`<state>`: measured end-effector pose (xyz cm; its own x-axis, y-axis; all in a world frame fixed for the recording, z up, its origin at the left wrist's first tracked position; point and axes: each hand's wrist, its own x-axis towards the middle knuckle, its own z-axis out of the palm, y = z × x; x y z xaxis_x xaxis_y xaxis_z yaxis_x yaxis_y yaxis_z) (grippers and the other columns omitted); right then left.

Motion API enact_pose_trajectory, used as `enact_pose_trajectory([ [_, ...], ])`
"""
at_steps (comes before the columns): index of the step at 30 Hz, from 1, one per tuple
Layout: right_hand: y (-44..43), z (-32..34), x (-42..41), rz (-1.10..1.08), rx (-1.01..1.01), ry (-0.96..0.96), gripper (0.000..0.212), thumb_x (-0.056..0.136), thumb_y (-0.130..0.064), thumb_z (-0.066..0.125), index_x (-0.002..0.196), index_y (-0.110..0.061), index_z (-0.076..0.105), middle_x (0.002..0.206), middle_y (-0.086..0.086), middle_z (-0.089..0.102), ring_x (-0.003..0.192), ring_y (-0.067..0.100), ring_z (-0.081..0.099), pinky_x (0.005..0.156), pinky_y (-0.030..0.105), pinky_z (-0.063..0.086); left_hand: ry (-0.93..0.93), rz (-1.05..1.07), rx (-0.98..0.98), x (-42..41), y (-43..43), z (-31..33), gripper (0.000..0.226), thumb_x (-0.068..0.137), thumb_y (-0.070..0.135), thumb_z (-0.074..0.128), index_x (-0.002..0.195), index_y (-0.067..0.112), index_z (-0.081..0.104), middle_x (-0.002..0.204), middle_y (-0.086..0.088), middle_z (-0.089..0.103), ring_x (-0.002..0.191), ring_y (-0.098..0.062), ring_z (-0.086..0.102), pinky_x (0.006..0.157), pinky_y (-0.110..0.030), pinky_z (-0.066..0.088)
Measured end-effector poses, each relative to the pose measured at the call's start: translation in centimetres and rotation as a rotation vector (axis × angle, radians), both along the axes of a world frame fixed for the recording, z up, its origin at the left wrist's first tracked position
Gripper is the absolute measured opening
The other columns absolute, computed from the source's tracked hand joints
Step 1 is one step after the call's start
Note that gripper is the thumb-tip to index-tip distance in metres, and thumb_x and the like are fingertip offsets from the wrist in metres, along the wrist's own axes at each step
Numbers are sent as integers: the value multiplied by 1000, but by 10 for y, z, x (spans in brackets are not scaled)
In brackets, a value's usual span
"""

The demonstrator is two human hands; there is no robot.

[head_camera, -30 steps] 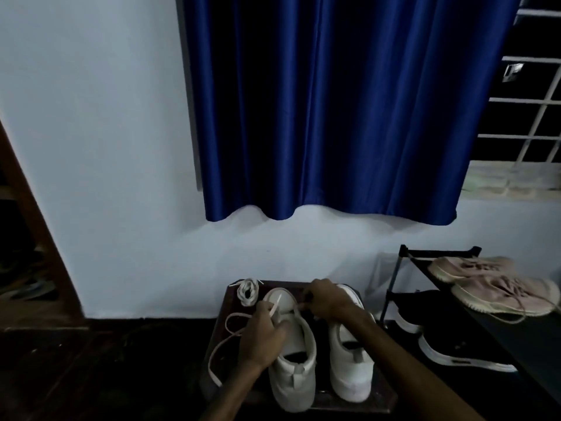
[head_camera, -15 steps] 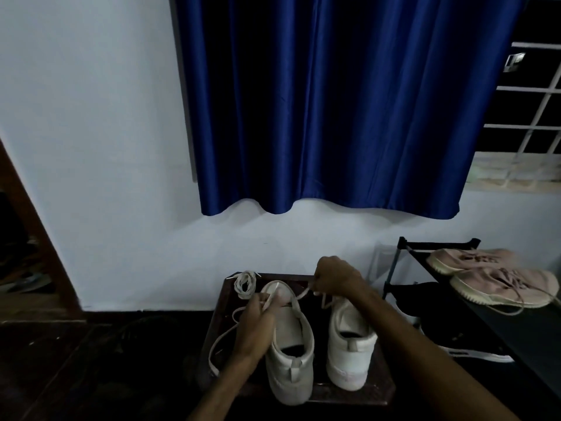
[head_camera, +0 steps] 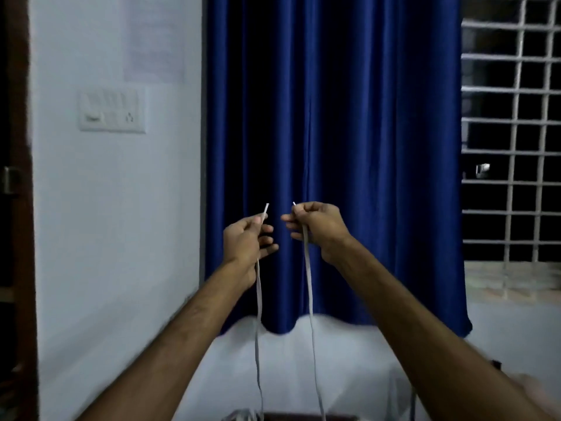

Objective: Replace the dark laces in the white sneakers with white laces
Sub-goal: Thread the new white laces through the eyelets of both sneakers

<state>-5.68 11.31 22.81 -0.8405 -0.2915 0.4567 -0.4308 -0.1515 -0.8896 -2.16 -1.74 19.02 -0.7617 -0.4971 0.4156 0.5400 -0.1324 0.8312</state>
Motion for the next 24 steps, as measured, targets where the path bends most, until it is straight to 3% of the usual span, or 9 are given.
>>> enact_pose_trajectory([
  [4,-9,48,13,-21,-44,8,6,92,-15,64,88,-14,69,84,1,66,74,12,57,73,35,55,76,13,-9,6,5,43,22,102,14,49,96,13,70,81,-3,63,65,-11,58,58,-31,58],
  [9,-16,84,30,-22,-89,23,10,90,-16,62,94,-15,72,74,-6,64,72,9,54,70,30,44,120,29,-39,12,6,84,19,100,18,54,108,8,67,98,-10,71,79,-20,67,71,-39,62],
  [14,-21,100,35,-21,-138,63,8,88,-15,64,89,-16,73,73,-6,68,77,11,59,82,37,43,187,39,-35,13,12,118,18,99,18,56,103,6,69,99,-13,73,93,-31,72,75,-43,61],
  [17,-22,103,35,20,-165,36,9,88,-17,65,92,-17,73,75,-6,70,82,10,63,89,40,44,203,64,-50,16,13,127,15,96,18,60,99,6,69,95,-13,73,89,-29,72,72,-41,62],
  [24,-21,102,31,86,-296,-47,15,86,-15,64,97,-16,74,67,-7,68,69,8,59,95,44,47,201,98,-158,15,15,120,16,97,19,59,100,10,71,93,-9,75,85,-23,73,69,-46,62],
])
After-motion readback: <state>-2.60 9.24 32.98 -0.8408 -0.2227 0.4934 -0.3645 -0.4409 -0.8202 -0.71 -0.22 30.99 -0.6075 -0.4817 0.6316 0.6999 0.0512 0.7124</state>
